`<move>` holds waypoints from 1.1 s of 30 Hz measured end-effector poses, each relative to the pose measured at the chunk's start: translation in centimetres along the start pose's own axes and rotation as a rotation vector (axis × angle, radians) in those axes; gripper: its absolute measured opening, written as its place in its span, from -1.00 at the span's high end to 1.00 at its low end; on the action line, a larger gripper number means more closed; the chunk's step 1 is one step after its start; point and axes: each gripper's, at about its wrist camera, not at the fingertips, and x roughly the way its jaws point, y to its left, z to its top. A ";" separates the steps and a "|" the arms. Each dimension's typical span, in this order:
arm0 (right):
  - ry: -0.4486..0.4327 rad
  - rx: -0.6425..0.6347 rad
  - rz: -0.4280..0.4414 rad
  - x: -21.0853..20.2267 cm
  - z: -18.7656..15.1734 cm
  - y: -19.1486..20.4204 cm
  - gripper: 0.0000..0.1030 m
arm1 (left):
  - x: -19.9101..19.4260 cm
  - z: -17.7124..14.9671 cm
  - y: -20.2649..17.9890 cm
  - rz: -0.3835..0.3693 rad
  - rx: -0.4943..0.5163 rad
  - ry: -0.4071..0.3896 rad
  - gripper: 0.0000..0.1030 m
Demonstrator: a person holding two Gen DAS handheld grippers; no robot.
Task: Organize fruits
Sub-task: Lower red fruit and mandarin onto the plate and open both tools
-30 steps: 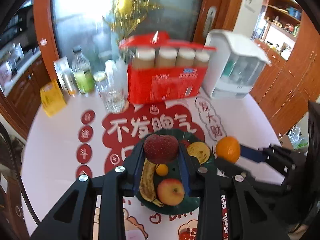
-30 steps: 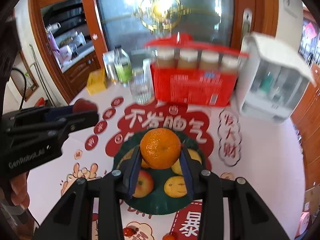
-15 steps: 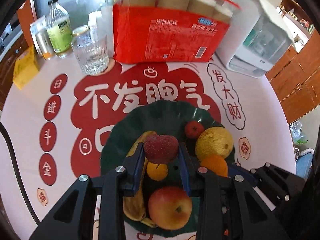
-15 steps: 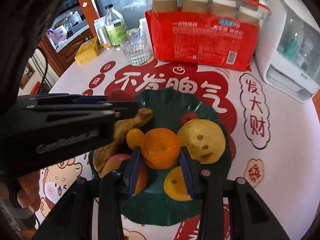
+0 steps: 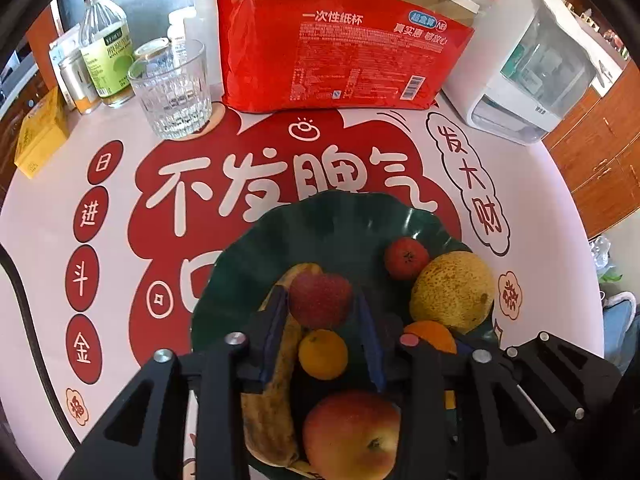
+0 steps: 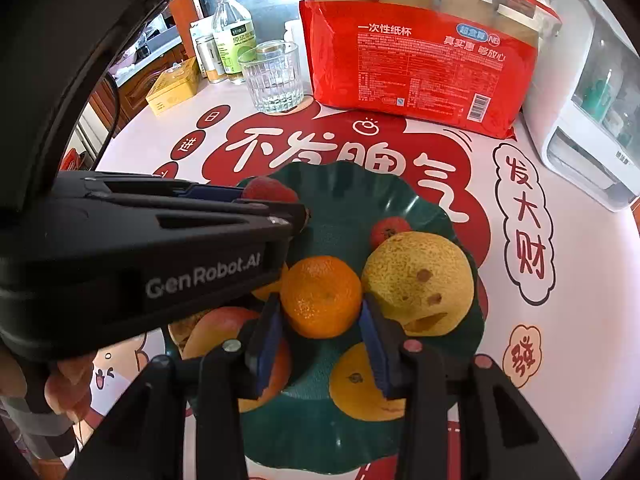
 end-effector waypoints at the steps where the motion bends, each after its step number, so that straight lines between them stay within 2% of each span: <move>1: -0.001 0.000 0.000 0.0 0.0 0.0 0.21 | -0.1 0.0 0.0 0.000 0.000 -0.003 0.03; 2: -0.004 0.001 0.000 0.0 0.0 0.0 0.20 | -0.3 -0.1 0.0 0.003 -0.002 -0.010 -0.14; 5: -0.031 0.002 -0.002 -0.4 -0.1 0.2 0.09 | -0.9 -0.3 0.3 0.020 -0.009 -0.028 -0.37; 8: -0.047 0.014 -0.001 -0.9 -0.2 0.1 0.03 | -1.3 -0.6 0.7 0.020 -0.026 -0.026 -0.40; 18: -0.059 0.033 -0.021 -2.1 -0.9 -0.4 0.03 | -3.5 -2.4 0.9 0.019 -0.042 -0.030 -0.46; 33: -0.082 0.092 -0.037 -6.1 -2.3 -0.4 0.03 | -9.4 -5.1 0.3 0.025 -0.044 -0.092 -0.53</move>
